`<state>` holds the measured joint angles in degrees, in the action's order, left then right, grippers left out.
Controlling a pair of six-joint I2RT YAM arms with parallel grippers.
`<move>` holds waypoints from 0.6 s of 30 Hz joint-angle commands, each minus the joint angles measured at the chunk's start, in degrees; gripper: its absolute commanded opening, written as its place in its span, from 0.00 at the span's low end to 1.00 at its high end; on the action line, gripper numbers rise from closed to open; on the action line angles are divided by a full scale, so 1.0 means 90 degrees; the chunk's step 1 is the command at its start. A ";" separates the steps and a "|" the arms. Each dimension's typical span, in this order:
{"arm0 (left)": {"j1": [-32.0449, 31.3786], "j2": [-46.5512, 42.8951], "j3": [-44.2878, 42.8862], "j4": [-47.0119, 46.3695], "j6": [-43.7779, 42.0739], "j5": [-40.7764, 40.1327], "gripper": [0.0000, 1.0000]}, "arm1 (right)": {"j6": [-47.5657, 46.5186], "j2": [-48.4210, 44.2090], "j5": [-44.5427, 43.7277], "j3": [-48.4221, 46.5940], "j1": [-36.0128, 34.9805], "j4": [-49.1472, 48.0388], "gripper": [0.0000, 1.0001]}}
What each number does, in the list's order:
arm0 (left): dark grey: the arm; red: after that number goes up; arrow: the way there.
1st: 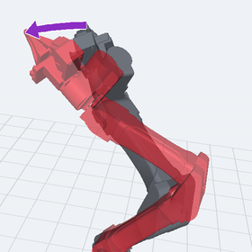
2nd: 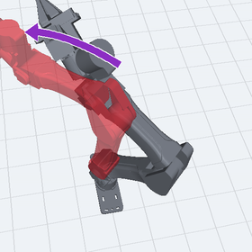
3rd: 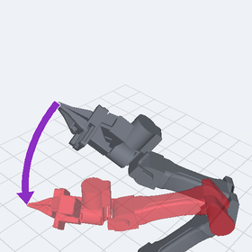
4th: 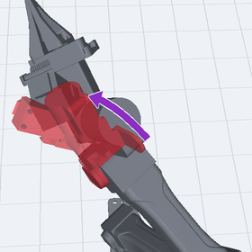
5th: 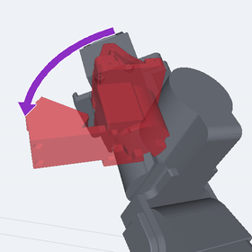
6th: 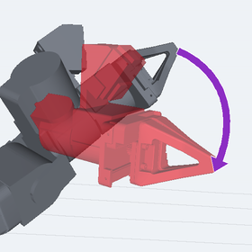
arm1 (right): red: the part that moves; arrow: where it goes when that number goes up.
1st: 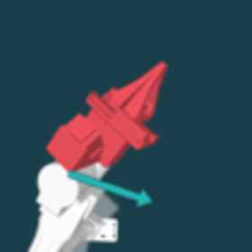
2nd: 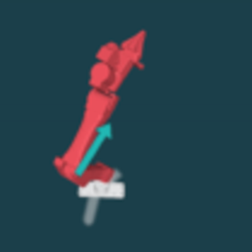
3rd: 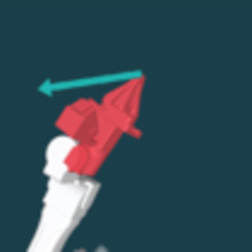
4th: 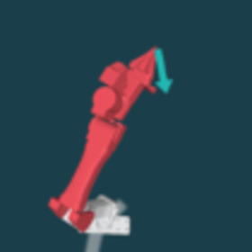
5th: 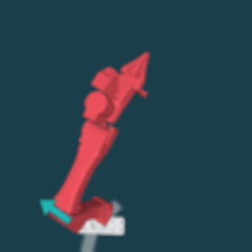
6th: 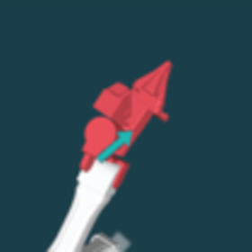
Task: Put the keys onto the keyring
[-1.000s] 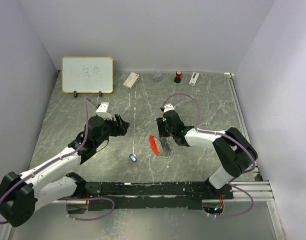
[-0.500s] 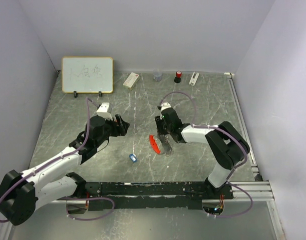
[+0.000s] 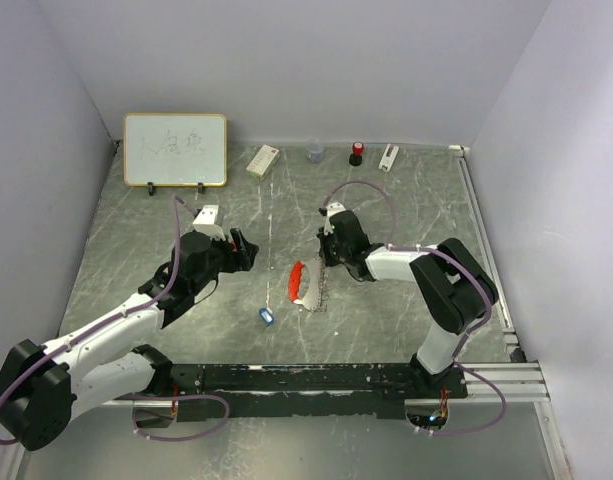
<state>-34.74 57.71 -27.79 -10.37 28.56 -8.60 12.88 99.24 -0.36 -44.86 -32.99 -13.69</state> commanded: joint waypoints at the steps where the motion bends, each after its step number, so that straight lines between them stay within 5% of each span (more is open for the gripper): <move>1: -0.0056 -0.0014 -0.0035 -0.0027 -0.0013 -0.0089 0.78 | 0.0023 -0.0091 0.0117 0.0119 0.0052 -0.0100 0.00; 18: -0.0082 0.0139 -0.0040 -0.0217 0.0040 0.0091 0.78 | -0.0011 -0.1225 -0.0340 0.0590 0.0052 -0.0558 0.00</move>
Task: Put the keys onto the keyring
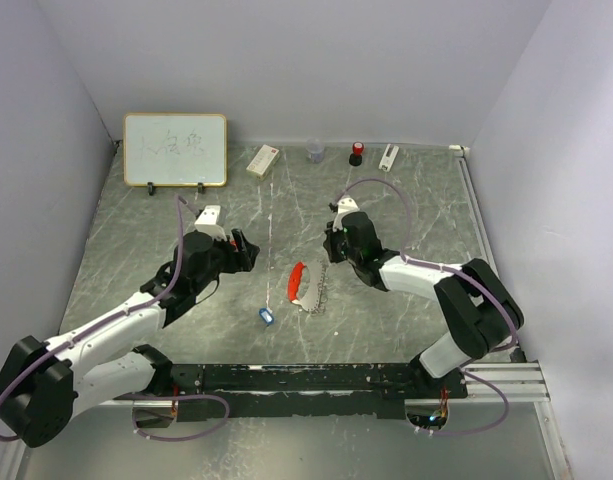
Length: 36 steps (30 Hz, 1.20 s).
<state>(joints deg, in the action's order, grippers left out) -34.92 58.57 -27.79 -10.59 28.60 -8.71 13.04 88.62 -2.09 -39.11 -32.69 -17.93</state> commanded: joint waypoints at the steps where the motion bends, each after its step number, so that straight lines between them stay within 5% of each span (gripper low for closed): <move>1: -0.0064 0.0036 -0.0047 -0.0186 0.0029 0.0108 0.78 | -0.0014 -0.0040 -0.0171 -0.0063 0.0016 -0.0042 0.00; 3: -0.0067 0.0008 -0.0063 -0.0155 0.0026 0.0092 0.78 | 0.0036 -0.0077 -0.0171 -0.0069 0.0021 0.0022 0.01; 8: -0.0074 -0.0166 -0.0056 -0.0022 -0.0010 0.0008 0.78 | 0.0178 -0.0668 0.0227 0.0124 -0.0041 0.0423 0.33; 12: -0.0075 -0.0174 -0.0022 -0.0108 -0.0003 0.0027 0.78 | 0.0335 -0.1396 0.0324 0.0454 -0.0410 0.0766 0.43; 22: -0.0114 -0.0006 -0.0015 -0.0223 0.0079 0.0177 0.78 | 0.0395 -0.1499 -0.0726 0.0455 -0.1807 0.1985 0.42; 36: -0.0141 -0.0128 0.0007 -0.0102 0.0070 0.0108 0.78 | 0.0514 -0.1098 -0.1499 0.0469 -0.2132 0.2290 0.37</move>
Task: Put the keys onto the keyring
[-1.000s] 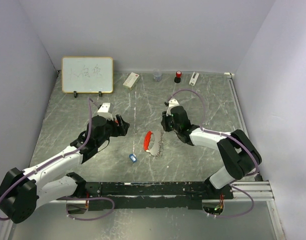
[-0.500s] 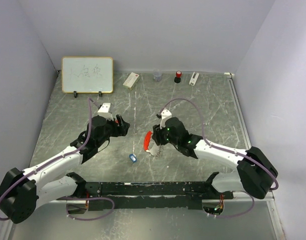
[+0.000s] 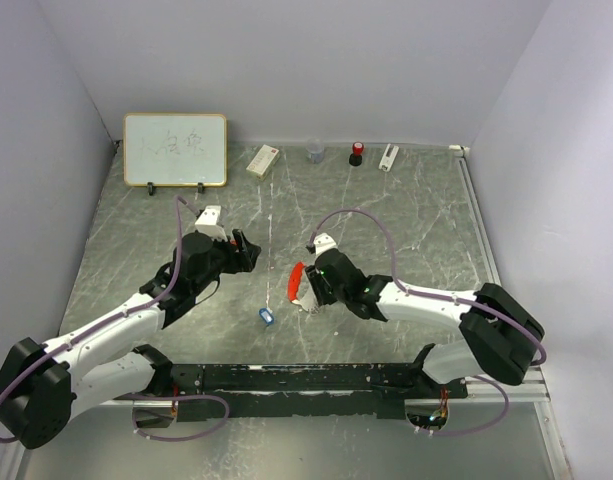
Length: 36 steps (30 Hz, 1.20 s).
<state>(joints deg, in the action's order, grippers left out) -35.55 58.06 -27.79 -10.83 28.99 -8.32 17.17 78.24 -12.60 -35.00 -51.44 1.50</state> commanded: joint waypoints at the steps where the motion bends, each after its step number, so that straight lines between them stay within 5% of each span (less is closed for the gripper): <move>1: -0.0072 -0.0060 0.0010 -0.0083 0.0029 0.0065 0.78 | 0.0053 0.0070 -0.0345 0.0028 -0.0048 0.0122 0.36; 16: -0.0069 -0.0066 0.0033 -0.0075 0.0023 0.0026 0.78 | 0.0044 0.0160 -0.0402 0.0049 -0.0056 0.0062 0.19; 22: -0.0074 -0.0076 0.0027 -0.0066 0.0030 0.0016 0.78 | 0.0026 0.0111 -0.0567 0.0003 -0.0049 0.0080 0.00; 36: -0.0082 -0.0211 0.0093 -0.0266 0.0045 0.0188 0.78 | -0.0182 -0.1624 -0.0874 0.1046 -0.0047 -0.1637 0.00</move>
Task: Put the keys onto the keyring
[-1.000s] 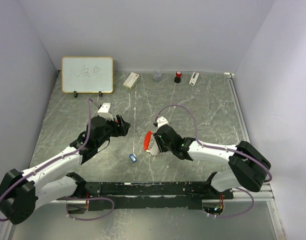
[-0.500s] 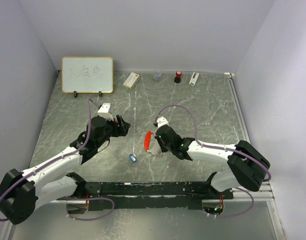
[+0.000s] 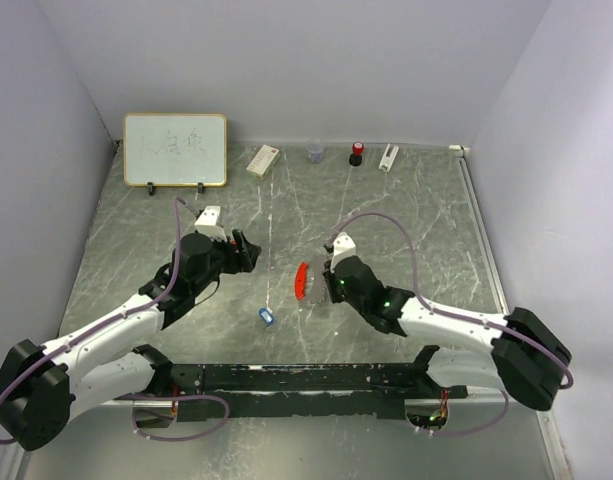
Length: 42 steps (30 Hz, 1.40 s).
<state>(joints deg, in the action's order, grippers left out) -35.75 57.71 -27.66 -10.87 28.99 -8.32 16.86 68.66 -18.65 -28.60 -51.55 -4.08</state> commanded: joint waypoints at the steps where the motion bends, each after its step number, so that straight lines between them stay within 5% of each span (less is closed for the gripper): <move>1: -0.0069 -0.0199 0.0103 -0.0338 0.0037 0.0247 0.78 | -0.0198 -0.0689 -0.0223 0.0436 -0.0038 -0.1260 0.00; 11: -0.0128 -0.0251 0.0152 -0.0823 -0.0059 0.0858 0.78 | -0.0629 -0.0776 -0.0414 0.0554 -0.0036 -0.2898 0.00; 42: -0.0149 -0.0111 0.0236 -0.0897 -0.0128 0.0802 0.79 | 0.0260 0.0370 0.0666 0.0291 -0.0047 -0.1810 0.00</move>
<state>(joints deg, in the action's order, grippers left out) -36.60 55.86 -26.11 -16.51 28.32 -2.09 17.45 70.28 -15.59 -24.34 -51.57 -19.99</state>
